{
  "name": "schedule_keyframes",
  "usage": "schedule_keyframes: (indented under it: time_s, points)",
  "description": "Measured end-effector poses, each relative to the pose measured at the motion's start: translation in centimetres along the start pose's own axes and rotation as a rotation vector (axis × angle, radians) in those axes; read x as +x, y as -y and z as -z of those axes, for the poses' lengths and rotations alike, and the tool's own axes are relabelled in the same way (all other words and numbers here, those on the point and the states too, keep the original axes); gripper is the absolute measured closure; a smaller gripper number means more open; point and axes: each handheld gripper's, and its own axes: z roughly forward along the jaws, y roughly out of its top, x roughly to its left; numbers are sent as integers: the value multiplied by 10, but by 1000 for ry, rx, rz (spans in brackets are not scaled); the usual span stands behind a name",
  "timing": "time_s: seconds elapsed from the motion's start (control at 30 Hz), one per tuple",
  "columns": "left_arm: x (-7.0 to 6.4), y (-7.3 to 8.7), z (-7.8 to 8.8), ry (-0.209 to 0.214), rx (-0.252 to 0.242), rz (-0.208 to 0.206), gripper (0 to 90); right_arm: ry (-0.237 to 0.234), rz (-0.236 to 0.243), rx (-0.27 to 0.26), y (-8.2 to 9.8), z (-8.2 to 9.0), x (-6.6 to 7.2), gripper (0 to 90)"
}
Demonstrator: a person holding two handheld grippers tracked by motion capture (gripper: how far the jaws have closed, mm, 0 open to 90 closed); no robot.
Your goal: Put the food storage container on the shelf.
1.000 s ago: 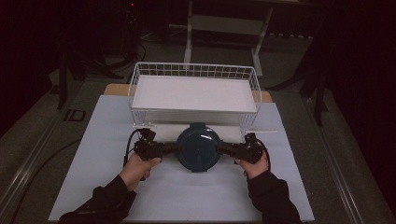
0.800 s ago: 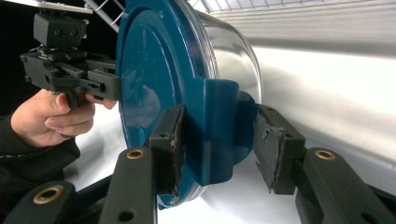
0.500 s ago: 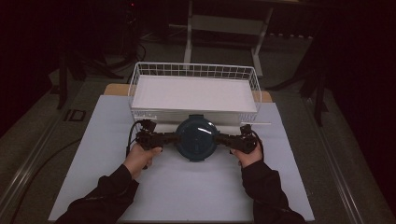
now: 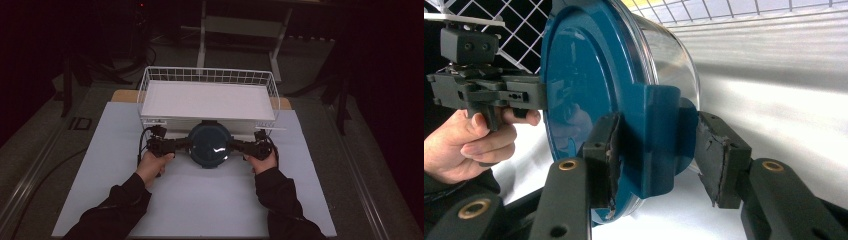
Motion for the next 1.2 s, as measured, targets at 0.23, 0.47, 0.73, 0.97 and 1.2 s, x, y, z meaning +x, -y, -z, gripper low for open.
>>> schedule_keyframes:
  time_s: [0.23, 0.47, 0.73, 0.97, 1.2]
  points:
    - [6, -2, -2, 22, -8, 63, 554, 26, -13, -9, -2, -3, -1, 525]
    - [14, 0, -8, 23, -24, 78, 525, 71, -43, -6, -5, -5, 1, 527]
    - [9, -1, -11, -61, -100, -32, 482, 83, -34, -72, -1, -10, -2, 474]
    - [-1, -1, -8, -69, -128, -62, 379, 137, 30, -105, 1, -9, 11, 423]
    - [-10, 2, -1, -25, -101, -136, 206, 150, 69, -106, 5, 1, 23, 418]
